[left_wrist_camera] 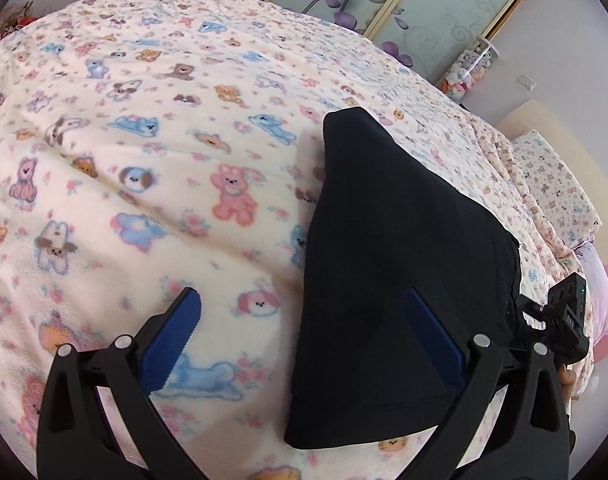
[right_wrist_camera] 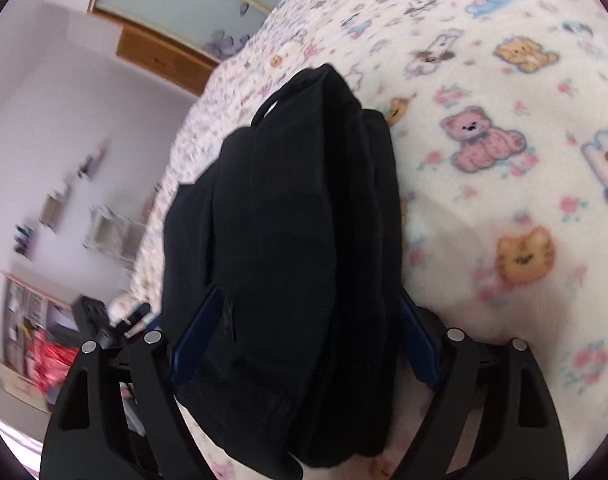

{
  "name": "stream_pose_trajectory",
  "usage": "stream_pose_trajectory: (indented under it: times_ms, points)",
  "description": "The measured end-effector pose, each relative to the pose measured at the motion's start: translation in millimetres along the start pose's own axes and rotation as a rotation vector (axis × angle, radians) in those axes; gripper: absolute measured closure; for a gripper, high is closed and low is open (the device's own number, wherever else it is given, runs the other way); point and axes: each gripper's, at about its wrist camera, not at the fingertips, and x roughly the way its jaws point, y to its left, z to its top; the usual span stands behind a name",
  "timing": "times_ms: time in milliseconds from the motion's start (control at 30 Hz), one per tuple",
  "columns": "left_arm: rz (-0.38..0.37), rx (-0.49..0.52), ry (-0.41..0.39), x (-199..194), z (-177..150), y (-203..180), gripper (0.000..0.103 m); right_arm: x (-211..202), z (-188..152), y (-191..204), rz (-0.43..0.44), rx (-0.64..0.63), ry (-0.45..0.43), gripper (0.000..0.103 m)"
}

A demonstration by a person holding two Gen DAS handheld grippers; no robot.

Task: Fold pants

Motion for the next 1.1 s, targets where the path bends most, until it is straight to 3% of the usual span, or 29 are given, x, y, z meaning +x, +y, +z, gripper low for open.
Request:
stream_pose_trajectory:
  times_ms: [33, 67, 133, 233, 400, 533, 700, 867, 967, 1100]
  points:
    - [-0.001, -0.001, 0.002, 1.1, 0.8, -0.1, 0.002, -1.2, 0.3, -1.1, 0.014, 0.011, -0.007, 0.027]
    - [-0.003, -0.003, 0.004, 1.7, 1.1, -0.6, 0.002, -3.0, 0.0, -2.6, 0.033, 0.023, -0.018, 0.044]
    - [-0.008, -0.002, 0.001, 2.3, 2.2, -1.6, 0.002, -5.2, -1.9, -6.5, 0.075, 0.048, -0.031, 0.058]
    - [-0.026, -0.003, -0.007, 1.4, 4.2, -2.3, 0.002, -8.3, -3.1, 2.3, 0.115, 0.004, -0.048, 0.065]
    - [-0.074, -0.009, -0.017, 2.1, 15.3, -4.0, 0.002, -15.6, -8.8, 41.1, 0.135, -0.133, -0.090, 0.067]
    - [-0.143, -0.028, 0.011, 7.8, 30.6, -5.1, 0.002, -11.7, -7.7, 43.4, 0.099, -0.136, -0.092, 0.068]
    - [-0.237, -0.063, 0.129, 28.0, 49.0, -9.0, 0.002, -10.8, -6.7, 36.4, 0.106, -0.113, -0.085, 0.068]
    - [-0.179, -0.007, 0.256, 56.1, 58.3, -17.8, 0.002, -12.4, -6.8, 32.3, 0.104, -0.099, -0.083, 0.068]
    - [-0.214, -0.043, 0.338, 72.2, 59.1, -14.6, 0.002, -15.5, -8.0, 24.6, 0.104, -0.089, -0.080, 0.068]
    - [-0.392, -0.119, 0.298, 68.8, 60.3, -10.8, 0.005, -17.0, -10.5, 23.2, 0.104, -0.082, -0.081, 0.068]
